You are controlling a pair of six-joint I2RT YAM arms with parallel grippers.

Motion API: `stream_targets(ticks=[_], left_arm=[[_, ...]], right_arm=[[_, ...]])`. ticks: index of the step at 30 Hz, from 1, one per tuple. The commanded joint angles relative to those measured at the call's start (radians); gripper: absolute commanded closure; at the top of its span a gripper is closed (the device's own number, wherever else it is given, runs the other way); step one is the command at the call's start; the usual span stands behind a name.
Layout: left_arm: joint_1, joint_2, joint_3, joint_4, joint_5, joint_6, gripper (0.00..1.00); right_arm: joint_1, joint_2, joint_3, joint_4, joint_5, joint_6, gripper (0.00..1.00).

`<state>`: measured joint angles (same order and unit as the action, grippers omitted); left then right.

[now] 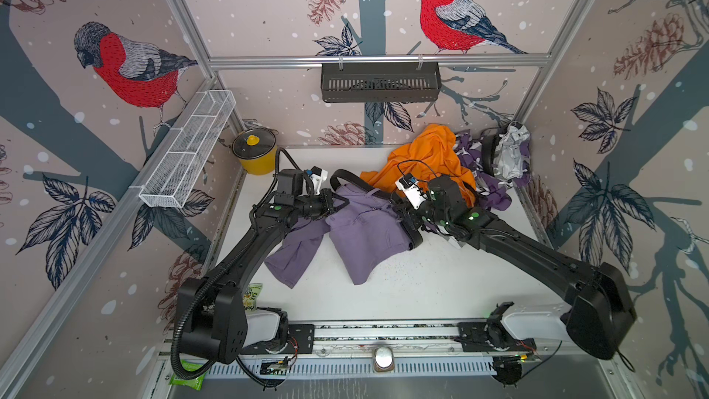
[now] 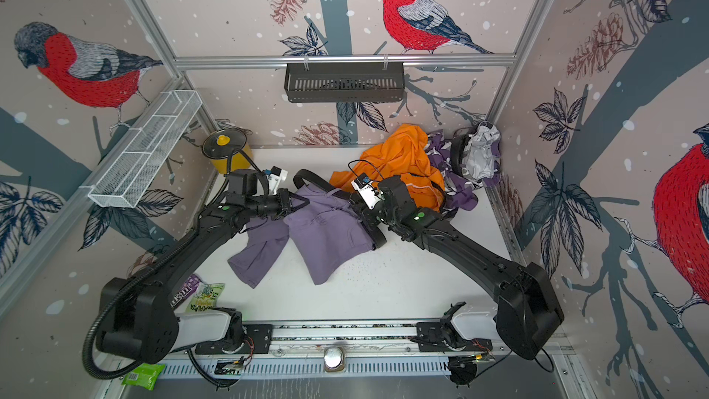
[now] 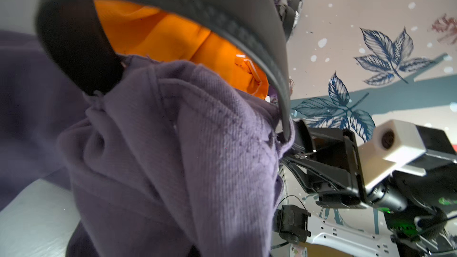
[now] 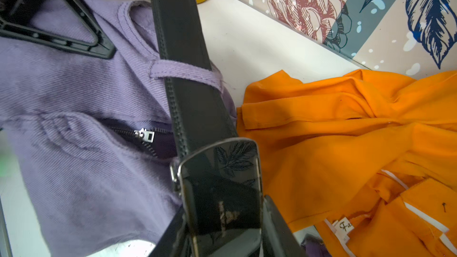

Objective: Remove the belt from the trousers
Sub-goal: Adjust the trousers at the center of the board.

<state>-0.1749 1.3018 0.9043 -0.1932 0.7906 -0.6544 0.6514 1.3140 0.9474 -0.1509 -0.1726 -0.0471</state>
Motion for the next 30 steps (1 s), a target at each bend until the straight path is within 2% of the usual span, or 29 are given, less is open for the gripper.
stream_targets(ticks=[1,4,6,7,9,10,12,13,15,18,21,24,27,30], left_arm=[[0.051,-0.016,-0.029,0.135,-0.164,-0.021,1.00],[0.063,-0.002,-0.050,0.129,-0.215,0.003,1.00],[0.059,0.022,-0.051,0.127,-0.203,0.024,1.00],[0.046,0.034,-0.042,0.114,-0.203,0.043,0.88],[0.006,0.040,-0.001,0.047,-0.242,0.111,0.52],[-0.027,0.035,0.035,-0.014,-0.297,0.154,0.36],[-0.080,0.007,0.088,-0.102,-0.399,0.221,0.18],[-0.097,-0.020,0.122,-0.127,-0.449,0.237,0.13],[-0.104,-0.080,0.144,-0.136,-0.513,0.254,0.07],[-0.127,-0.163,0.167,-0.104,-0.594,0.297,0.05],[-0.217,-0.182,0.204,-0.034,-0.606,0.380,0.02],[-0.309,-0.105,0.246,-0.001,-0.530,0.449,0.01],[-0.363,-0.005,0.274,0.013,-0.462,0.457,0.01],[-0.416,0.042,0.276,0.056,-0.477,0.469,0.01]], right_arm=[[-0.026,-0.008,-0.025,-0.166,0.174,0.034,0.93],[-0.027,-0.003,-0.020,-0.154,0.154,0.032,0.93],[-0.016,0.006,-0.011,-0.144,0.130,0.023,0.93],[-0.006,0.014,-0.002,-0.139,0.127,0.016,0.93],[0.012,0.029,0.014,-0.135,0.129,0.004,0.93],[0.017,0.035,0.026,-0.134,0.128,0.002,0.93],[0.019,0.040,0.045,-0.134,0.127,0.000,0.93],[0.020,0.042,0.053,-0.134,0.127,0.000,0.93],[0.019,0.041,0.067,-0.139,0.125,0.000,0.94],[0.019,0.035,0.084,-0.150,0.124,0.000,0.93],[0.019,0.015,0.105,-0.169,0.124,0.000,0.94],[0.016,-0.015,0.130,-0.183,0.122,0.000,0.94],[0.011,-0.045,0.141,-0.188,0.124,-0.003,0.94],[0.008,-0.056,0.137,-0.185,0.127,-0.010,0.94]])
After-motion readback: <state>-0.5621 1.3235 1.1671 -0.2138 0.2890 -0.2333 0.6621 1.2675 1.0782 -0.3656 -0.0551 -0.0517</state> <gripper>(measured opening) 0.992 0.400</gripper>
